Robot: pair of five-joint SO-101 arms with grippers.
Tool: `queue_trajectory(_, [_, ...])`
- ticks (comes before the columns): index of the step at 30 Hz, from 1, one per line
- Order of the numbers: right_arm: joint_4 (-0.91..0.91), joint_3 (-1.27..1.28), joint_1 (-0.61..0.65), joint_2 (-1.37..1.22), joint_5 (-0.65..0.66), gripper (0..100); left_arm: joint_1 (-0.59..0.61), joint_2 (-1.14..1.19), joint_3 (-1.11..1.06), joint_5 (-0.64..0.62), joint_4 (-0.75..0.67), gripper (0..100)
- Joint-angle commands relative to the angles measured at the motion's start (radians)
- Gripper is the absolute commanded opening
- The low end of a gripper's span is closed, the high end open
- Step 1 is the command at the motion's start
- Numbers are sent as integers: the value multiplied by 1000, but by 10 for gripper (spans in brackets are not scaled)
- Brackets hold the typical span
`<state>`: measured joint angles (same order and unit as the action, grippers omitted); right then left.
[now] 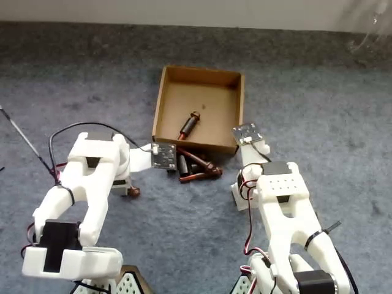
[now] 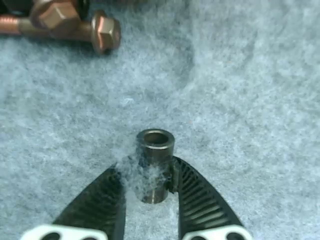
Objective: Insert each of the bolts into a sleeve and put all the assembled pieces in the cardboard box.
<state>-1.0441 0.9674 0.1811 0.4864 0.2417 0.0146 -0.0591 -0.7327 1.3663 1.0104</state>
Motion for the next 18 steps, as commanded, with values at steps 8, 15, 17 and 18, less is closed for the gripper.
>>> queue_trajectory(8, [15, -5, -10, 31, 12, 4, -200, 13, -28, -48, 2, 181])
queue_trajectory(15, [15, -5, -10, 31, 12, 4, -186, 2, -19, -290, 8, 14])
queue_trajectory(17, [15, -5, -12, 31, 12, 4, -166, 1, -1, -397, 35, 8])
queue_trajectory(18, [15, -5, -12, 31, 12, 4, -151, 1, 16, -448, 60, 12])
